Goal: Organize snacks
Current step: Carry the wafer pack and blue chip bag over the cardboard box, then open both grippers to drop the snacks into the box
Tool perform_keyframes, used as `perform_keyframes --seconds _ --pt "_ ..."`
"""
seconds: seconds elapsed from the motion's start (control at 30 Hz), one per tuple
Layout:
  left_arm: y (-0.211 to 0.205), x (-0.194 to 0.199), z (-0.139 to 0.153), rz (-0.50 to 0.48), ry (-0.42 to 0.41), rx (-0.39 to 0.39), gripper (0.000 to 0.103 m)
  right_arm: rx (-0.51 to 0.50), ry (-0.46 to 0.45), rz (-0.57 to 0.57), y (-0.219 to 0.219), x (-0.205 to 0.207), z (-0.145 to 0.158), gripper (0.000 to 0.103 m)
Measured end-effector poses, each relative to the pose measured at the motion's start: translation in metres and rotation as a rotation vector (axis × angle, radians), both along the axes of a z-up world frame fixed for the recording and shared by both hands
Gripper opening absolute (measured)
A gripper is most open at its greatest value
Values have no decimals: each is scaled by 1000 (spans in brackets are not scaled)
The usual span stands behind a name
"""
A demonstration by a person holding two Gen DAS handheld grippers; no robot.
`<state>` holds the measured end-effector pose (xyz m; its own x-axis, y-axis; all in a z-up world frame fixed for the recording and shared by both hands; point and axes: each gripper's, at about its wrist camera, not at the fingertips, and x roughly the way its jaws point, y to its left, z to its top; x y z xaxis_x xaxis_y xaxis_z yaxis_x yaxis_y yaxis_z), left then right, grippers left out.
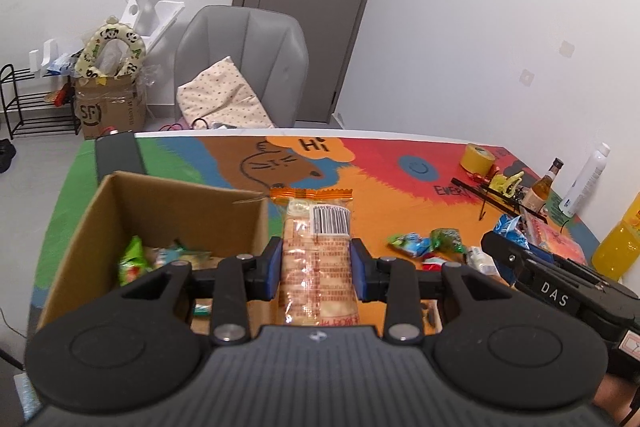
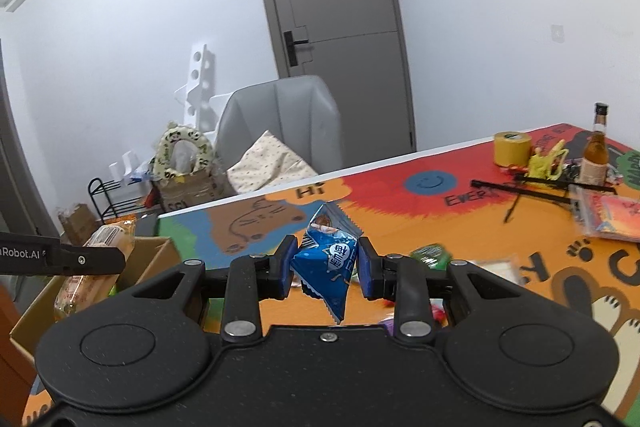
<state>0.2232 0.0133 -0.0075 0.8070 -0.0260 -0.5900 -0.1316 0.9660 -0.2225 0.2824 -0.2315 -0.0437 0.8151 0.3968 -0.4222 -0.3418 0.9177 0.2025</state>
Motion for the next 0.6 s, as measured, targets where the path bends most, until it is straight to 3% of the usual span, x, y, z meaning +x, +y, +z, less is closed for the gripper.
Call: perform_keyframes --seconds 0.6 --pt "64 -27 -15 64 32 -30 34 -37 -23 128 74 -33 15 30"
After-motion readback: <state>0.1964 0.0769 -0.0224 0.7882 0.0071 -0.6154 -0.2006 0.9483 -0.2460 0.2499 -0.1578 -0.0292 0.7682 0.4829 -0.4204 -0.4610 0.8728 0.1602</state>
